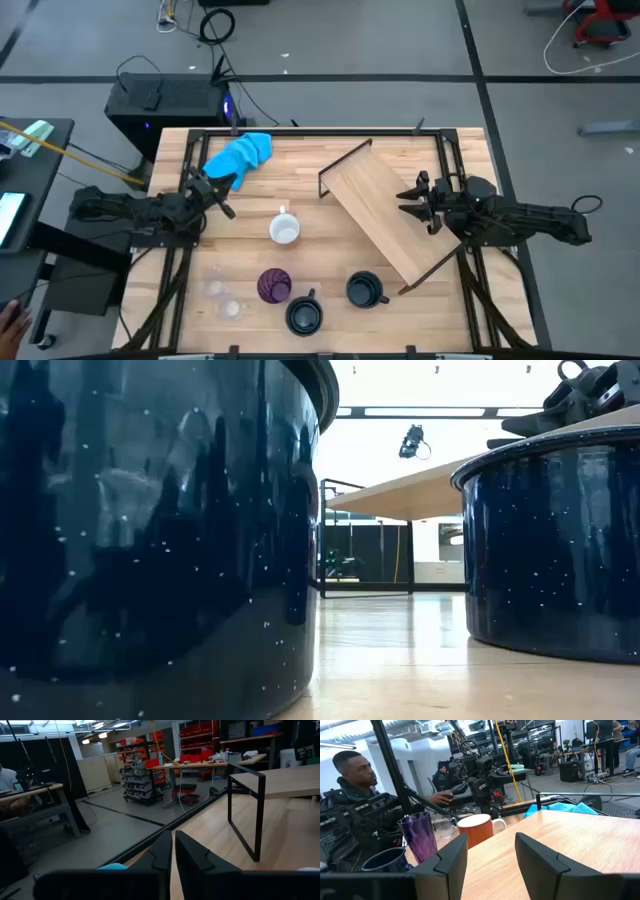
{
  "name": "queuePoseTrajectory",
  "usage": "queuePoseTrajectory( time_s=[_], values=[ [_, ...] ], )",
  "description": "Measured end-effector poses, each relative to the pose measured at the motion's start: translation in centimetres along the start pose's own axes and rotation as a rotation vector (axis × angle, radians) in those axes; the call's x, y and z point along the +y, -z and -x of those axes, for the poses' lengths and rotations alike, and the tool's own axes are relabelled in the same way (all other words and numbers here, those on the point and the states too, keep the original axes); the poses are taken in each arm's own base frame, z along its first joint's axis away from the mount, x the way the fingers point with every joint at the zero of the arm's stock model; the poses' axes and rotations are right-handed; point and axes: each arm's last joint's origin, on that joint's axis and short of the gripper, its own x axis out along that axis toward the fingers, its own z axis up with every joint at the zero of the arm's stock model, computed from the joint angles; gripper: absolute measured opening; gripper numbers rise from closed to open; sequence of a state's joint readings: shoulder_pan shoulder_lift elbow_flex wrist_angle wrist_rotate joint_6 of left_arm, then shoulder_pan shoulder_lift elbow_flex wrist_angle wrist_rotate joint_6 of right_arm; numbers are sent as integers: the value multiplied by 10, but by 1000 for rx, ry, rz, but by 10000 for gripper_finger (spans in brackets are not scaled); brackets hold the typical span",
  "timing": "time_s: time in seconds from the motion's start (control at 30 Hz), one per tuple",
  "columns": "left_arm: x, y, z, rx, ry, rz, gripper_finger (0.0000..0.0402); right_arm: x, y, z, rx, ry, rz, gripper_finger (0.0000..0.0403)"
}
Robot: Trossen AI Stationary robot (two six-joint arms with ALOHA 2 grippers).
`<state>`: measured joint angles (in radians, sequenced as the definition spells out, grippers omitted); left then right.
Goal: Stack small to large cups/mugs on shelf
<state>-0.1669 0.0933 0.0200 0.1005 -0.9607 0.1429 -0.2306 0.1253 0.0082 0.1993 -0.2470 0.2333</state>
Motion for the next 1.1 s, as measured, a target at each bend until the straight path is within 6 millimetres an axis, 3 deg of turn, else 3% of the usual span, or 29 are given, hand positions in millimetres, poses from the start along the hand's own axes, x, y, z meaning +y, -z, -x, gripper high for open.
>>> queuePoseTrajectory(
  time_s=[1.1],
  values=[
    [0,0,0,0,0,-1,36,0,0,0,0,0,0,171]
  ],
)
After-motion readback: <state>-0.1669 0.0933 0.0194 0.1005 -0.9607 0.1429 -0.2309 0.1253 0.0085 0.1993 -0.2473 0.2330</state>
